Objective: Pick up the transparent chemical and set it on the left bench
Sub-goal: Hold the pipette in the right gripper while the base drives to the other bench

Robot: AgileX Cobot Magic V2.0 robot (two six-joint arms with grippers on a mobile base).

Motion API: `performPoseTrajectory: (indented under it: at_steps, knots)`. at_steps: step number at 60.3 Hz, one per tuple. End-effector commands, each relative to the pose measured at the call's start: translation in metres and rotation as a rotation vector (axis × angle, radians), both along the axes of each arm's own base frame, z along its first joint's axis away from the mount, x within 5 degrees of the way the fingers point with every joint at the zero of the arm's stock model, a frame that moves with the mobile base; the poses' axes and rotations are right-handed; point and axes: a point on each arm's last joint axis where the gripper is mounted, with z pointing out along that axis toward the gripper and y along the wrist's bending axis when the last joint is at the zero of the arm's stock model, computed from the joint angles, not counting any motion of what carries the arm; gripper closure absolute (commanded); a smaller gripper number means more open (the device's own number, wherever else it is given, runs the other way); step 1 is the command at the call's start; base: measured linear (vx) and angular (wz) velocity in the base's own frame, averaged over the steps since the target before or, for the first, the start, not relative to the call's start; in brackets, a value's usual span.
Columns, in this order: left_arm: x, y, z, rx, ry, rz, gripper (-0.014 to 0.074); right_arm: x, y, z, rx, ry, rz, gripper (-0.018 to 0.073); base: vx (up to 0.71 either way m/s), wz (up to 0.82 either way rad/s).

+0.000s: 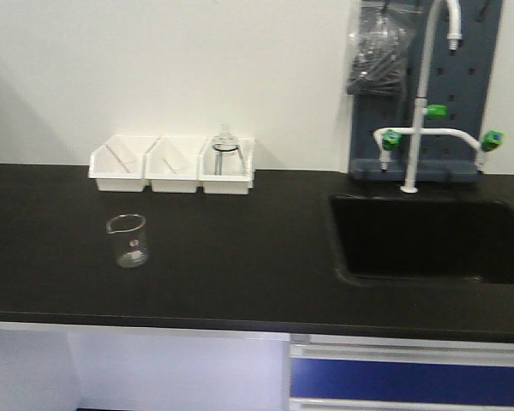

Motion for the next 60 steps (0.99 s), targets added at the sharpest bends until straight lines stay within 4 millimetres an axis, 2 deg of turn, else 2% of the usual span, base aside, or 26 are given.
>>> performPoseTrajectory:
  at_steps: [1, 27, 60]
  knots:
    - [-0.0015, 0.0002, 0.0027, -0.014, -0.081, -0.001, 0.06, -0.0005, 0.0027, 0.0141, 0.006, -0.078, 0.033, 0.0562, 0.21, 0.68]
    - [-0.0015, 0.0002, 0.0027, -0.014, -0.081, -0.001, 0.06, -0.0005, 0.0026, 0.0139, 0.006, -0.076, 0.032, 0.0562, 0.22, 0.5]
    - [-0.0015, 0.0002, 0.0027, -0.014, -0.081, -0.001, 0.06, -0.0005, 0.0026, 0.0139, 0.006, -0.076, 0.032, 0.0562, 0.29, 0.19]
